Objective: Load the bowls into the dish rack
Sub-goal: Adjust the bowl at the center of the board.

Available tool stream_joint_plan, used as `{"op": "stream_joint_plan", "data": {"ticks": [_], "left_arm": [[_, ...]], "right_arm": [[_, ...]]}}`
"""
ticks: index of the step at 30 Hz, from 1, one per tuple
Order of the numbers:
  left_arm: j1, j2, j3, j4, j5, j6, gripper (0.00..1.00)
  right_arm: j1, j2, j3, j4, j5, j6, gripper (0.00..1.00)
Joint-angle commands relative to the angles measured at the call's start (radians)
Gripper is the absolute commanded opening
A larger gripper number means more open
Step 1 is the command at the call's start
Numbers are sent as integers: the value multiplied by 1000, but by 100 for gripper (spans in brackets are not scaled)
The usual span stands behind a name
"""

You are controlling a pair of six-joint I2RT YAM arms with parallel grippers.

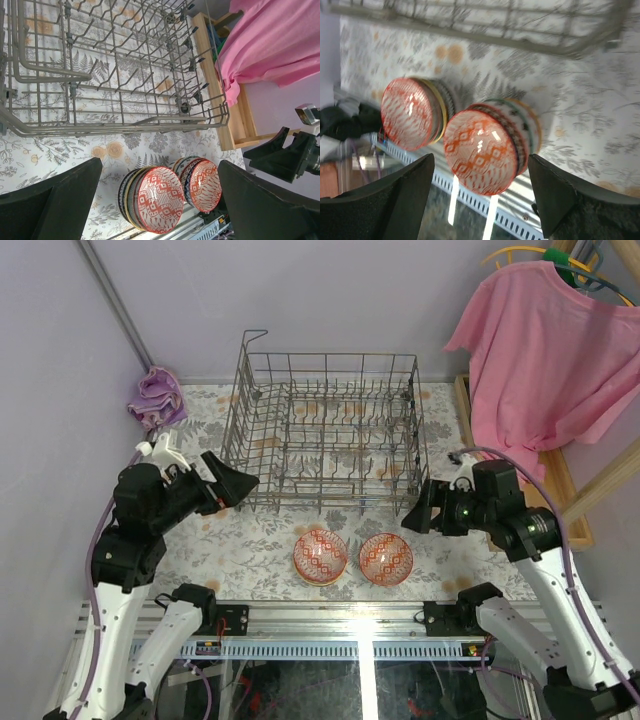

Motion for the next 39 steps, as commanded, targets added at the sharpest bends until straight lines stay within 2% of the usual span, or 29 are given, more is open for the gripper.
{"op": "stream_joint_plan", "data": {"ticks": [1, 8, 12, 17, 21, 27, 34, 39], "left_arm": [[-7, -2, -27, -80, 158, -5, 100], [-7, -40, 38, -175, 8, 13, 100], [-7, -33, 99, -255, -77, 31, 100], [-6, -30, 146, -322, -149, 46, 99], [-7, -41, 134, -329, -155, 45, 100], [-6, -55, 105, -320, -145, 43, 100], [-6, -70, 91, -312, -131, 40, 100], [-7, -84, 72, -312, -129, 40, 100]], "right_arm": [[196, 66, 82, 2, 13, 26, 82], [546, 247, 232, 10, 275, 85, 80], [766, 372, 310, -30, 529, 122, 79], [966, 528, 366, 0, 626, 151, 74], [1025, 623, 401, 52, 618, 163, 66], [1095, 749, 485, 48, 656, 178, 62], [1133, 850, 544, 76, 657, 195, 57], [1139, 921, 590, 82, 659, 188, 48]]}}
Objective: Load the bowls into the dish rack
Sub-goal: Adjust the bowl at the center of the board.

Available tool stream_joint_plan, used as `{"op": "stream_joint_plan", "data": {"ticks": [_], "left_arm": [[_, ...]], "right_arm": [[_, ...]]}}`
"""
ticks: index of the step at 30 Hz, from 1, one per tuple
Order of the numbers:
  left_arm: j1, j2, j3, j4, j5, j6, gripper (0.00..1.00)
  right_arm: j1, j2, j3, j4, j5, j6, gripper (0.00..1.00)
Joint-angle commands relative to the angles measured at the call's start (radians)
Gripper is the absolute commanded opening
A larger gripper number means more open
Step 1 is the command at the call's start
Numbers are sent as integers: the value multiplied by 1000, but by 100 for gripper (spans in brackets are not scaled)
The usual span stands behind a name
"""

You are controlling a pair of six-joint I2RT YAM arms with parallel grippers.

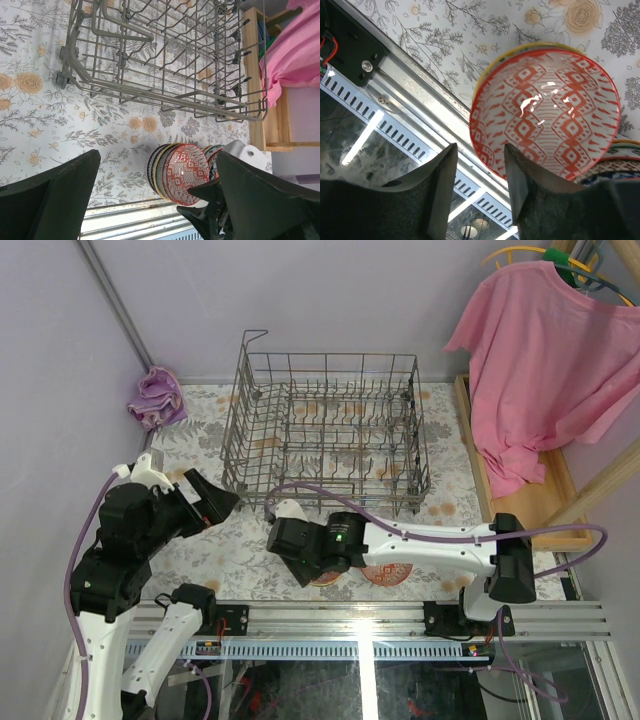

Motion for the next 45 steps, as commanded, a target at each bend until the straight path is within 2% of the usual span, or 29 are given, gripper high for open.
{"op": "stream_joint_plan", "data": {"ticks": [1, 11, 20, 45], "left_arm": [[-7, -19, -20, -25, 67, 10, 100], [-6, -32, -51, -20, 68, 5, 100], [-7, -39, -71, -11, 75, -3, 100], [-7, -51, -101, 1, 86, -11, 100]], "right_arm": [[11, 48, 78, 22, 42, 5, 45], [11, 105, 98, 11, 61, -3, 35], [11, 101, 100, 8, 65, -2, 1], [10, -26, 132, 62, 20, -1, 0]]}}
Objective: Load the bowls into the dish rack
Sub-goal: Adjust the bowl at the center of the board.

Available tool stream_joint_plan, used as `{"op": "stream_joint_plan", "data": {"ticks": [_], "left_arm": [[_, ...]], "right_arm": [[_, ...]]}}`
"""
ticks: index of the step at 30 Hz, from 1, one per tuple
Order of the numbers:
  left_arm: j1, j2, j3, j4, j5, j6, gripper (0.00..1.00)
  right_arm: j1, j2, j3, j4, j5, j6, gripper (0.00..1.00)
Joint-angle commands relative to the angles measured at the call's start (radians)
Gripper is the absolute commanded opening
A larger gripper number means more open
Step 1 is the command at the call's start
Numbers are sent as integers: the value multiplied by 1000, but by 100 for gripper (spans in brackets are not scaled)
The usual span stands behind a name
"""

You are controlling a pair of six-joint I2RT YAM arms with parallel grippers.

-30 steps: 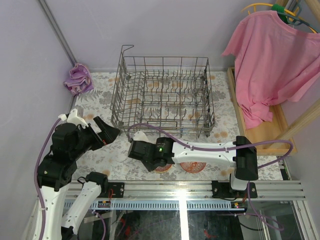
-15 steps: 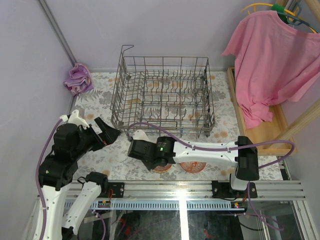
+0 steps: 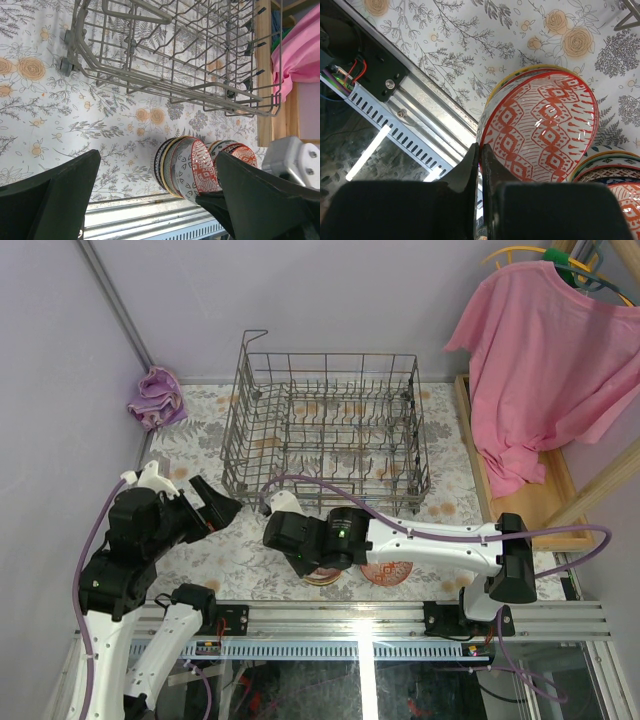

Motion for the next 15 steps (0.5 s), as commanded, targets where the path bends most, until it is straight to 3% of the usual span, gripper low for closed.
{"op": "stream_joint_plan", "data": {"ticks": [1, 9, 15], "left_arm": [[-6, -13, -12, 0, 85, -7, 100], [-6, -37, -64, 9, 157, -25, 100], [-5, -116, -208, 117, 362, -169, 98]], "right_arm": [[5, -42, 47, 41, -5, 8, 0], [5, -89, 7, 86, -14, 20, 0], [4, -143, -55, 137, -11, 33, 0]]}}
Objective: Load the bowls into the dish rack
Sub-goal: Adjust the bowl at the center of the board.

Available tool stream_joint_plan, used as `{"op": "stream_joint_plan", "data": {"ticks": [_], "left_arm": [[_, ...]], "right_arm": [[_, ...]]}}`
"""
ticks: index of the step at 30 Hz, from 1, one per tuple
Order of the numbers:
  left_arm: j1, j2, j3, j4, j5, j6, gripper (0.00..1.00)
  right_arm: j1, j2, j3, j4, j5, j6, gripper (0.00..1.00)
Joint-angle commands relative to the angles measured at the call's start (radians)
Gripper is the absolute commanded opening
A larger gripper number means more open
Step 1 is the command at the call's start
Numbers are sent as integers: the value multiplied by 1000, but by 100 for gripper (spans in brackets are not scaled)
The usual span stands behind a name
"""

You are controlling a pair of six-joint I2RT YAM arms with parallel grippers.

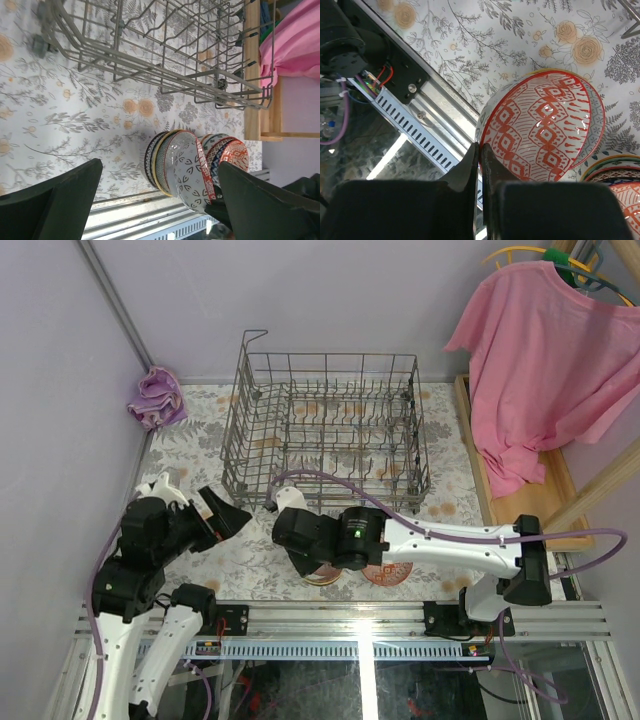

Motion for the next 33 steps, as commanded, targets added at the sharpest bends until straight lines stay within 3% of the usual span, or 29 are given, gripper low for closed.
{"op": "stream_joint_plan", "data": {"ticks": [1, 19, 33], "left_arm": [[-5, -71, -108, 97, 295, -137, 98], [-5, -226, -289, 62, 328, -242, 85], [-5, -209, -295, 61, 299, -211, 85]], "right_arm": [[4, -84, -37, 92, 10, 25, 0], [-54, -239, -298, 329, -24, 66, 0], [-67, -86, -198, 248, -49, 59, 8]]}}
